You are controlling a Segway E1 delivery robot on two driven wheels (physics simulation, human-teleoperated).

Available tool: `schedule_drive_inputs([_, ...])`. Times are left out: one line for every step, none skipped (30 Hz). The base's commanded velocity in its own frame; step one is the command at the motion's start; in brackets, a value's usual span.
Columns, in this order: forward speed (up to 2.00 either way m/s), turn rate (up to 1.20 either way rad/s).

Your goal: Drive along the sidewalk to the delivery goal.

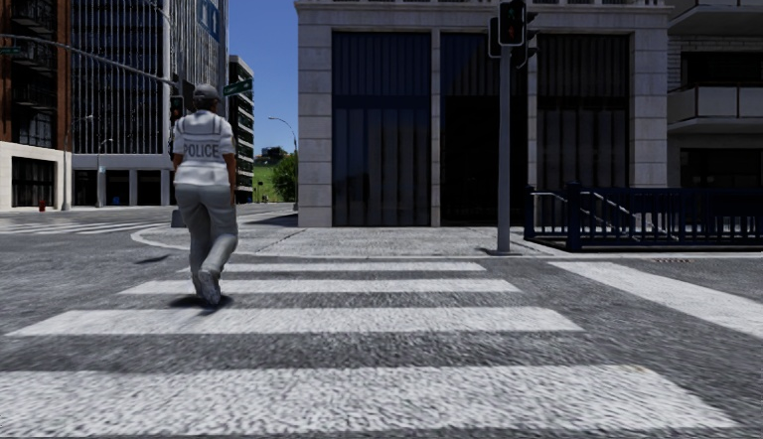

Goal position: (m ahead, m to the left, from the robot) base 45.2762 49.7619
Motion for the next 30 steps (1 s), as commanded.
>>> schedule_drive_inputs([1.28,0.00])
schedule_drive_inputs([1.28,0.00])
schedule_drive_inputs([1.28,0.00])
schedule_drive_inputs([1.28,0.00])
schedule_drive_inputs([1.28,0.00])
schedule_drive_inputs([1.28,0.00])
schedule_drive_inputs([1.28,0.00])
schedule_drive_inputs([1.28,0.00])
schedule_drive_inputs([1.28,0.00])
schedule_drive_inputs([1.28,0.00])
schedule_drive_inputs([1.28,0.00])
schedule_drive_inputs([1.28,0.00])
schedule_drive_inputs([1.28,0.00])
schedule_drive_inputs([1.28,0.00])
schedule_drive_inputs([1.28,0.00])
schedule_drive_inputs([1.28,0.00])
schedule_drive_inputs([1.28,0.00])
schedule_drive_inputs([1.28,0.00])
schedule_drive_inputs([1.28,0.00])
schedule_drive_inputs([1.28,0.00])
schedule_drive_inputs([1.28,0.00])
schedule_drive_inputs([1.28,0.00])
schedule_drive_inputs([1.28,0.00])
schedule_drive_inputs([1.28,0.00])
schedule_drive_inputs([1.28,0.00])
schedule_drive_inputs([1.28,0.00])
schedule_drive_inputs([1.28,0.00])
schedule_drive_inputs([1.28,0.00])
schedule_drive_inputs([1.28,0.00])
schedule_drive_inputs([1.28,0.00])
